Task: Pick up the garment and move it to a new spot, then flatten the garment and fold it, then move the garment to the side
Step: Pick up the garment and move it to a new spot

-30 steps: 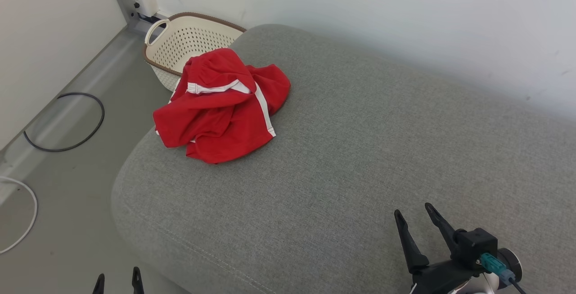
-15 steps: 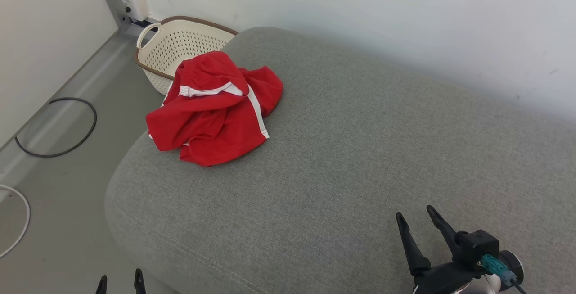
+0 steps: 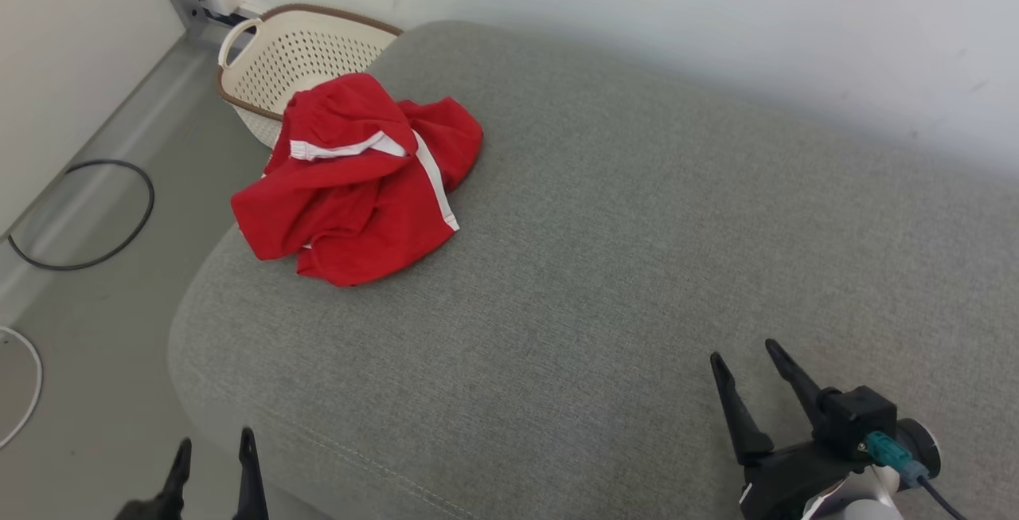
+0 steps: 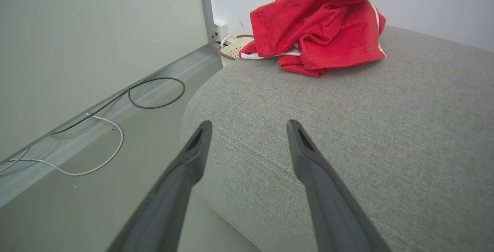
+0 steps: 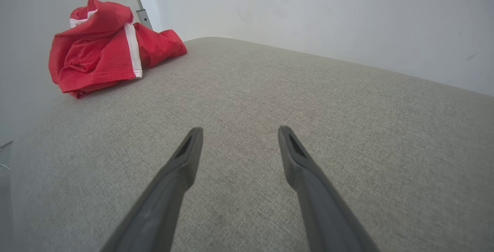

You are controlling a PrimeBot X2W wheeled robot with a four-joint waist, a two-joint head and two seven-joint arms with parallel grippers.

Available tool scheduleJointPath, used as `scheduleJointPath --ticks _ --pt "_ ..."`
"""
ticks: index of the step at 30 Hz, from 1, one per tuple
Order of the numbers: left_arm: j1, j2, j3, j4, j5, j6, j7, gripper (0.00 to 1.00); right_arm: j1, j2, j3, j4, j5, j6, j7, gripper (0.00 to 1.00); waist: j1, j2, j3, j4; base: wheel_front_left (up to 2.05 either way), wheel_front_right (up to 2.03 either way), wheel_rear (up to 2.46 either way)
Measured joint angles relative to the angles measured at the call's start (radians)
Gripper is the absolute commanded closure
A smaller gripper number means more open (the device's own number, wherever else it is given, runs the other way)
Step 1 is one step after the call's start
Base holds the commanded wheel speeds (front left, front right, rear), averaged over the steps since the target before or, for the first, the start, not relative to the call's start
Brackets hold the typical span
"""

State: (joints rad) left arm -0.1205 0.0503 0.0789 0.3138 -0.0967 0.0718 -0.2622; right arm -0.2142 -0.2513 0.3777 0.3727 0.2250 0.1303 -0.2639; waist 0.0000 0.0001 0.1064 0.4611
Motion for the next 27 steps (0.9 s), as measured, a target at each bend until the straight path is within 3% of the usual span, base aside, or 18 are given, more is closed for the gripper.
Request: scheduleJointPath --ticks 13,20,27 --pt "-0.238 0.026 0.091 0.087 -0.007 -0.082 0.000 0.00 -0.064 -0.058 0.017 -0.018 0.007 0.000 0.000 0.00 0.0000 0.0000 0.094 -0.059 0.00 0.00 0.00" --pt "-0.436 0.105 0.129 0.247 -0.017 -0.133 0.000 0.00 -0.085 -0.085 0.001 -0.027 0.015 0.000 0.000 0.00 0.0001 0.0001 0.142 -0.102 0.00 0.00 0.00" --pt "-0.632 0.208 0.093 0.417 -0.005 -0.177 0.000 0.00 -0.103 -0.105 0.000 -0.037 0.021 0.000 0.000 0.00 0.0001 0.0000 0.189 -0.149 0.00 0.00 0.00"
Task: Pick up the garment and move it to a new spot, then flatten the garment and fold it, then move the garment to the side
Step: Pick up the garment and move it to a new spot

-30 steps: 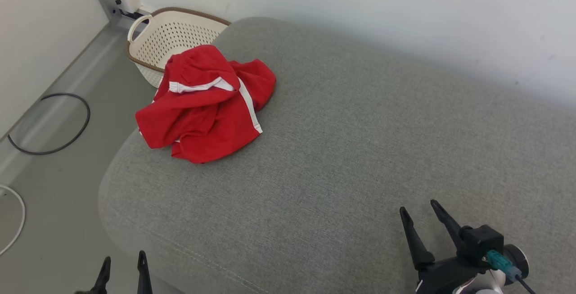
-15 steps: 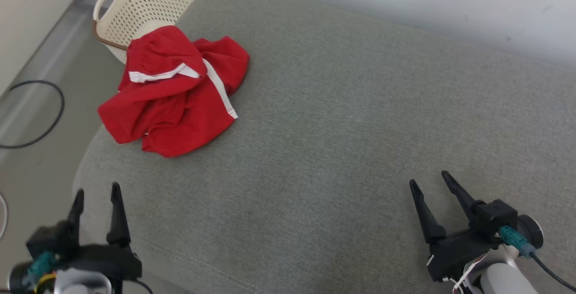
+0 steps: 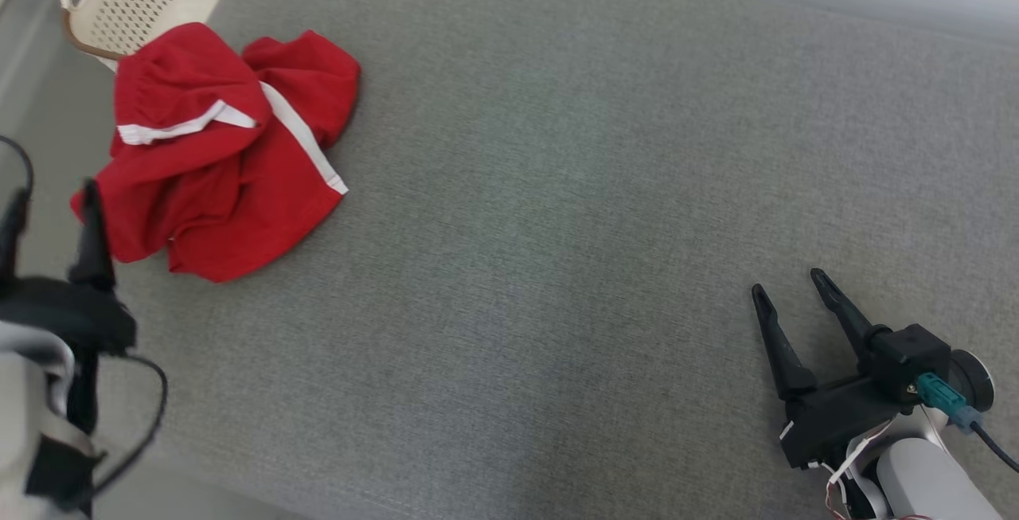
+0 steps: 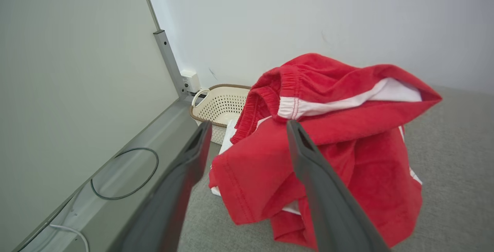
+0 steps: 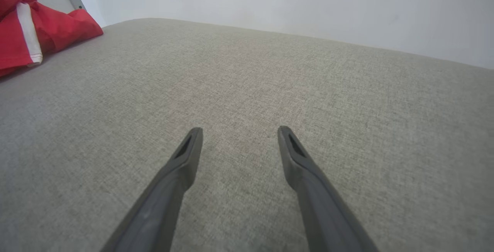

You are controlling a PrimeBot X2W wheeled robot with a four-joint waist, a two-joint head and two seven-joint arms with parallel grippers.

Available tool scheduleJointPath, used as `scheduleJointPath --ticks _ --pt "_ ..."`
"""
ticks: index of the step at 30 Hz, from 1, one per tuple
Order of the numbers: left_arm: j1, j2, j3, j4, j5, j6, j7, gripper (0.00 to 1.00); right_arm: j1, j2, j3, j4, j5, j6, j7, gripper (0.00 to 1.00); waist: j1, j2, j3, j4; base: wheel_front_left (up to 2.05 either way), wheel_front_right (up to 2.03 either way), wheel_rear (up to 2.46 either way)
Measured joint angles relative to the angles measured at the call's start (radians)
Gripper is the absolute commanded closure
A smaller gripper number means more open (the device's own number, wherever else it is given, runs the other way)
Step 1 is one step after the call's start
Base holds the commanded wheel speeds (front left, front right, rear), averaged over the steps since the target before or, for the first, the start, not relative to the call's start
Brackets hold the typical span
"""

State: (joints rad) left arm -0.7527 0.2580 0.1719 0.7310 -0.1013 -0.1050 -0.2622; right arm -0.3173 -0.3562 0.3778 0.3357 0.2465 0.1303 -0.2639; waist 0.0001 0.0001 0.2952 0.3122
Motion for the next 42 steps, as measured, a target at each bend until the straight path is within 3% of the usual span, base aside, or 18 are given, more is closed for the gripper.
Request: scheduleJointPath --ticks 7,13,18,26,27,28,29,32,38,42 --pt "-0.149 0.051 -0.081 0.135 -0.070 -0.025 0.039 0.00 -0.019 0.004 -0.007 -0.004 0.014 0.001 -0.001 0.00 -0.0001 0.0000 0.043 -0.043 0.00 0.00 0.00" --pt "-0.215 0.113 -0.190 0.173 -0.183 -0.025 0.094 0.00 -0.045 0.004 -0.004 -0.016 0.019 0.001 -0.002 0.00 -0.0001 -0.0001 0.079 -0.080 0.00 0.00 0.00" --pt "-0.240 0.172 -0.216 0.210 -0.224 -0.025 0.125 0.00 -0.070 0.002 -0.006 -0.022 0.025 0.001 -0.002 0.00 -0.0001 -0.0001 0.105 -0.115 0.00 0.00 0.00" --pt "-0.255 0.174 -0.242 0.244 -0.287 -0.025 0.127 0.00 -0.085 0.004 -0.022 -0.022 0.034 0.001 -0.005 0.00 -0.0001 -0.0001 0.129 -0.165 0.00 0.00 0.00" --pt "-0.254 0.175 -0.249 0.246 -0.293 -0.025 0.127 0.03 -0.084 0.006 -0.025 -0.021 0.034 0.001 -0.005 0.00 -0.0001 0.0000 0.128 -0.169 0.00 0.00 0.00" --pt "-0.253 0.175 -0.257 0.248 -0.298 -0.025 0.129 0.59 -0.084 0.008 -0.028 -0.019 0.035 0.001 -0.005 0.00 -0.0001 0.0000 0.127 -0.172 0.00 0.00 0.00" --pt "-0.252 0.175 -0.265 0.247 -0.305 -0.025 0.126 1.00 -0.082 0.010 -0.030 -0.017 0.035 0.001 -0.005 0.00 -0.0001 0.0000 0.124 -0.173 0.00 0.00 0.00" --pt "-0.252 0.181 -0.306 0.222 -0.301 -0.025 0.087 1.00 -0.073 0.016 -0.036 -0.005 0.035 0.001 -0.005 0.00 -0.0001 0.0000 0.109 -0.174 0.00 0.00 0.00" --pt "-0.291 0.249 -0.426 0.115 -0.247 -0.025 0.014 1.00 -0.045 0.047 -0.040 0.005 0.037 0.001 0.000 0.00 -0.0001 0.0000 0.065 -0.173 0.00 0.00 0.00" --pt "-0.340 0.256 -0.539 0.012 -0.234 -0.025 0.005 1.00 -0.020 0.079 -0.035 0.016 0.042 0.001 0.000 0.00 -0.0001 0.0000 0.024 -0.172 0.00 0.00 0.00"
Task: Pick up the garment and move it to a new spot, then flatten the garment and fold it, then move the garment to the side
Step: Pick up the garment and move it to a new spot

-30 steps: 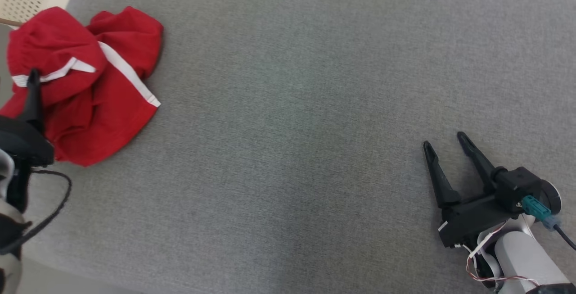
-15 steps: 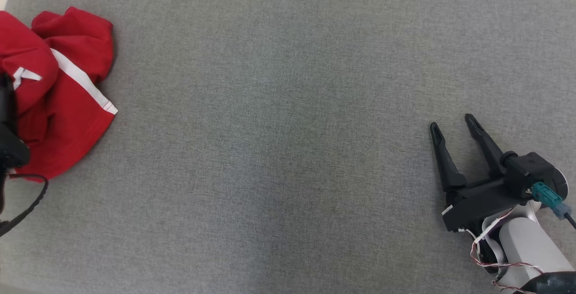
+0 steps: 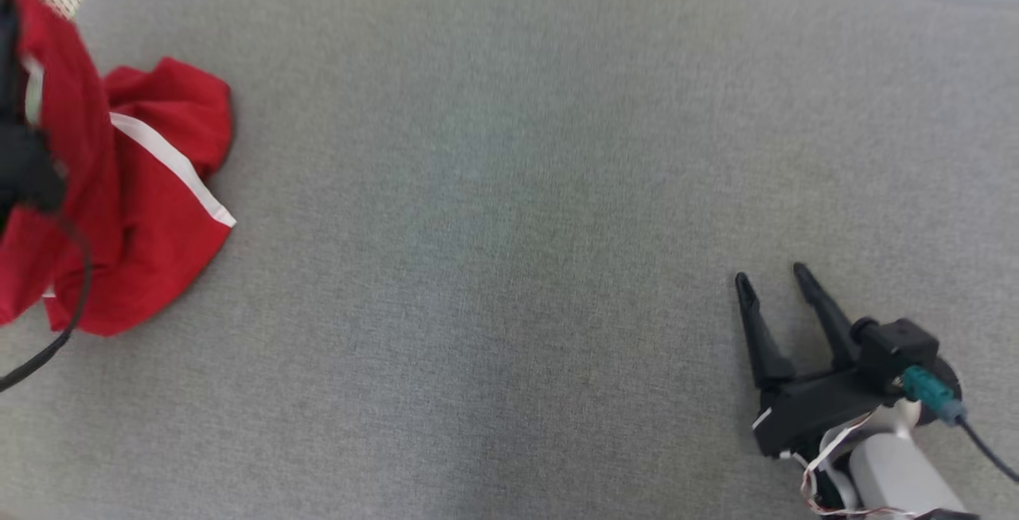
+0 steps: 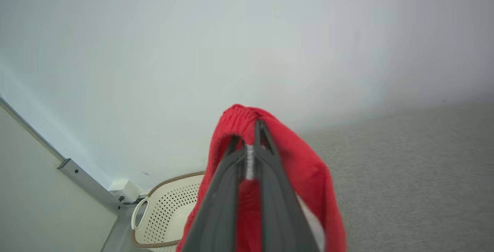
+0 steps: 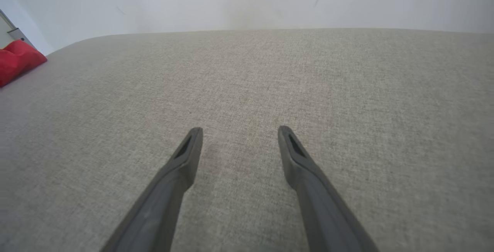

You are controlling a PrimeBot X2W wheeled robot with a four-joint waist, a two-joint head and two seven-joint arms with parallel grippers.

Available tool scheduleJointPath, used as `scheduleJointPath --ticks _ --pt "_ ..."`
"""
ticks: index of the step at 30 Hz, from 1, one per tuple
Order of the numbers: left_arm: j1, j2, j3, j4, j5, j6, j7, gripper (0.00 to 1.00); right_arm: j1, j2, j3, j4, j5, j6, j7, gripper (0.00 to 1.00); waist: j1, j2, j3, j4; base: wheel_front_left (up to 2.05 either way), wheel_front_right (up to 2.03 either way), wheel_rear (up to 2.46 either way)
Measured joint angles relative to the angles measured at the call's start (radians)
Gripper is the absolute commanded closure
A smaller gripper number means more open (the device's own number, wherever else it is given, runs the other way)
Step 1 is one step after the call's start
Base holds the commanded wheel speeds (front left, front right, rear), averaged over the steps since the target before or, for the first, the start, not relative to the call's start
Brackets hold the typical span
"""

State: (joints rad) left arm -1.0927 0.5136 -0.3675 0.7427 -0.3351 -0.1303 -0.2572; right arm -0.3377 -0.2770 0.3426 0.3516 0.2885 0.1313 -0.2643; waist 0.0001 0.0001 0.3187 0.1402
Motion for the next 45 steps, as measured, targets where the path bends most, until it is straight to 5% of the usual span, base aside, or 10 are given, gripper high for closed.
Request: scheduleJointPath --ticks 11,23,34,45 --pt "-0.204 -0.003 -0.361 -0.230 -0.028 0.000 -0.003 1.00 0.049 0.082 0.005 0.032 0.012 0.000 0.000 0.00 -0.0002 -0.0001 -0.124 -0.027 0.00 0.00 0.00" --pt "-0.264 -0.054 -0.585 -0.221 -0.142 0.000 -0.004 1.00 0.088 0.132 -0.007 0.055 0.020 0.000 0.000 0.00 -0.0002 -0.0001 -0.178 -0.181 0.00 0.00 0.00" --pt "-0.262 -0.158 -0.578 -0.223 -0.246 0.000 -0.004 1.00 0.125 0.141 -0.027 0.069 0.020 0.000 0.000 0.00 -0.0001 -0.0001 -0.220 -0.324 0.00 0.00 0.00" --pt "-0.230 -0.213 -0.471 -0.191 -0.226 0.000 -0.005 1.00 0.128 0.158 -0.031 0.063 0.017 0.000 0.000 0.00 -0.0002 -0.0002 -0.252 -0.355 0.00 0.00 0.00"
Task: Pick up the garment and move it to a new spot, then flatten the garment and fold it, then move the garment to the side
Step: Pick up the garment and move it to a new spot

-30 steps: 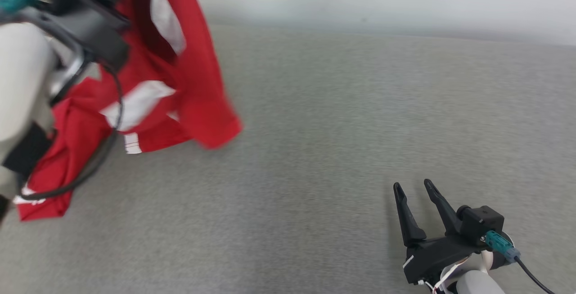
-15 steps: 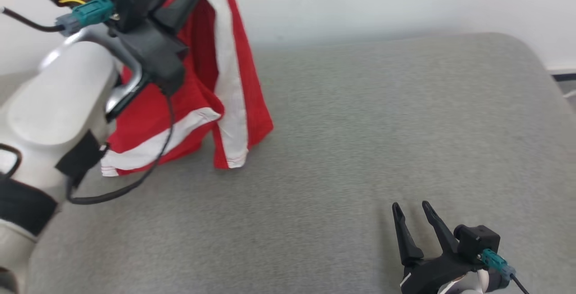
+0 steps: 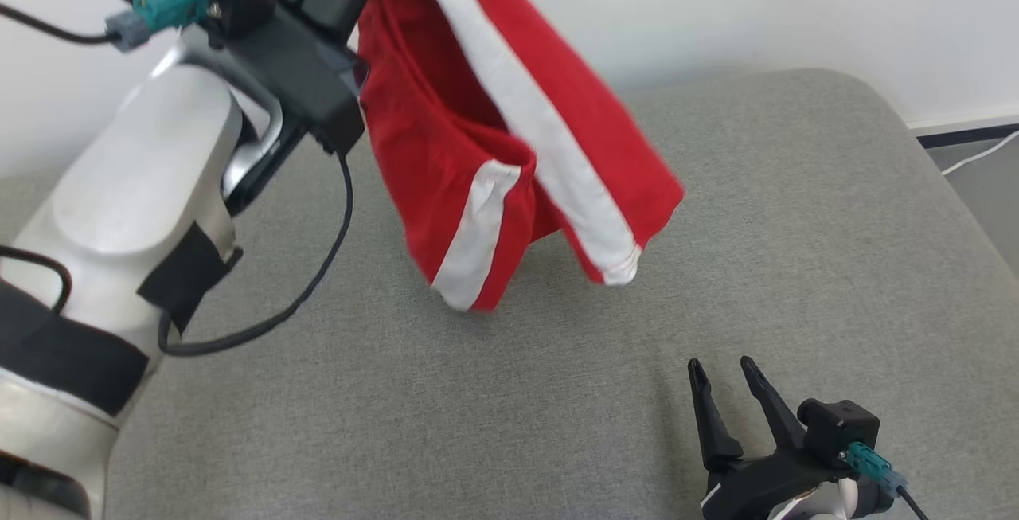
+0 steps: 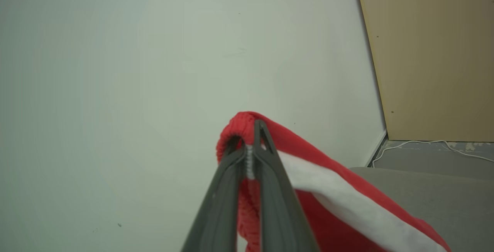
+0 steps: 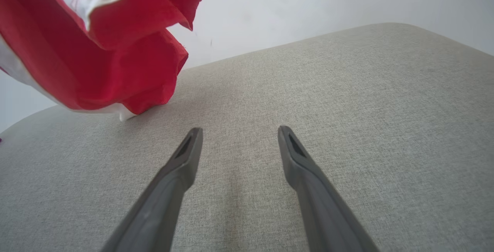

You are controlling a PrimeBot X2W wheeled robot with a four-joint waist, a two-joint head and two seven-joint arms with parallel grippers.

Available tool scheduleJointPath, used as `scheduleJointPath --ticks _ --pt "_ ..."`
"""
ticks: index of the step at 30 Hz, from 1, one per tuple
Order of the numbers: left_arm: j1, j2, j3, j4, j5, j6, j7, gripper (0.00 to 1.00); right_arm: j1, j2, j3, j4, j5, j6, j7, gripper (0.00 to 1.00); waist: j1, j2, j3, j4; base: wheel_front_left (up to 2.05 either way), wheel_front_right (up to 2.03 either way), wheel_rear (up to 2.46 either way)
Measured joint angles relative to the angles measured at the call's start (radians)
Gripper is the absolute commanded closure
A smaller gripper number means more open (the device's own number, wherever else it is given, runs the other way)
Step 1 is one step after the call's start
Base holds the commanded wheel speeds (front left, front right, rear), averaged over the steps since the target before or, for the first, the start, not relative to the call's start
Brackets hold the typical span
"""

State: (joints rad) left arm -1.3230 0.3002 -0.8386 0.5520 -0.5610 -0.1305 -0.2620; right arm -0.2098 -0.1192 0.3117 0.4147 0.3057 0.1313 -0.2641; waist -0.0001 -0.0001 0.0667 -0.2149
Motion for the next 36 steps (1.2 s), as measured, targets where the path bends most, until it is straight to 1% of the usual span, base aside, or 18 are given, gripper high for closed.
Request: scheduleJointPath --ticks 4,7,10,12,14,19,20,21,22,25,26,27,28,31,36 --pt "0.084 0.005 0.024 0.023 0.000 0.000 0.000 1.00 -0.001 0.001 -0.003 -0.005 0.000 0.000 0.000 0.00 0.0000 0.0000 0.013 0.010 0.00 0.00 0.00" --pt "0.195 0.016 0.058 0.035 -0.007 0.003 0.000 1.00 -0.003 -0.002 -0.003 -0.007 0.000 0.000 0.000 0.00 0.0001 0.0000 0.023 0.021 0.00 0.00 0.00" --pt "0.322 0.026 0.119 0.048 -0.015 0.018 0.000 1.00 -0.005 -0.008 0.001 -0.008 0.001 0.000 0.000 0.00 0.0001 0.0000 0.031 0.034 0.00 0.00 0.00" --pt "0.401 0.028 0.167 0.045 -0.015 0.020 0.000 1.00 -0.008 -0.015 0.002 -0.008 0.002 0.000 0.000 0.00 0.0001 0.0000 0.036 0.044 0.00 0.00 0.00" --pt "0.485 0.019 0.219 0.032 -0.012 0.026 0.000 1.00 -0.010 -0.023 0.003 -0.008 0.002 0.000 0.000 0.00 0.0001 0.0001 0.039 0.054 0.00 0.00 0.00" --pt "0.697 -0.008 0.317 0.031 0.030 0.026 0.000 1.00 -0.012 -0.037 0.008 -0.008 0.002 0.000 0.000 0.00 0.0001 0.0001 0.032 0.076 0.00 0.00 0.00" --pt "0.730 -0.018 0.344 0.035 0.034 0.026 0.000 0.96 -0.012 -0.040 0.010 -0.008 0.002 0.000 0.000 0.00 0.0000 0.0000 0.030 0.081 0.00 0.00 0.00" --pt "0.756 -0.023 0.363 0.038 0.043 0.026 0.000 0.84 -0.012 -0.042 0.013 -0.008 0.002 0.000 0.000 0.00 0.0001 0.0000 0.027 0.086 0.00 0.00 0.00" --pt "0.778 -0.027 0.382 0.040 0.055 0.025 0.000 0.69 -0.012 -0.044 0.017 -0.007 0.002 0.000 0.000 0.00 0.0000 0.0000 0.025 0.092 0.00 0.00 0.00" --pt "0.828 -0.051 0.453 0.041 0.075 0.025 0.000 0.68 -0.011 -0.050 0.027 -0.007 0.003 0.000 0.000 0.00 0.0000 0.0000 0.016 0.107 0.00 0.00 0.00" --pt "0.841 -0.059 0.473 0.040 0.088 0.022 0.000 0.64 -0.011 -0.050 0.032 -0.006 0.003 0.000 0.000 0.00 0.0000 0.0001 0.013 0.112 0.00 0.00 0.00" --pt "0.852 -0.067 0.494 0.035 0.106 0.022 0.000 0.53 -0.011 -0.051 0.038 -0.005 0.004 0.000 0.000 0.00 0.0001 0.0001 0.009 0.116 0.00 0.00 0.00" --pt "0.860 -0.075 0.518 0.030 0.117 0.022 0.000 0.00 -0.011 -0.052 0.043 -0.005 0.004 0.000 0.000 0.00 0.0001 0.0001 0.005 0.119 0.00 0.00 0.00" --pt "0.890 -0.100 0.579 0.015 0.158 0.022 0.000 0.00 -0.011 -0.052 0.061 -0.002 0.008 0.000 0.000 0.00 0.0001 0.0002 -0.007 0.126 0.00 0.00 0.00" --pt "0.959 -0.159 0.672 -0.041 0.226 0.021 0.000 0.00 -0.011 -0.054 0.110 -0.004 0.025 0.000 0.000 0.00 0.0001 0.0001 -0.027 0.131 0.00 0.00 0.00"
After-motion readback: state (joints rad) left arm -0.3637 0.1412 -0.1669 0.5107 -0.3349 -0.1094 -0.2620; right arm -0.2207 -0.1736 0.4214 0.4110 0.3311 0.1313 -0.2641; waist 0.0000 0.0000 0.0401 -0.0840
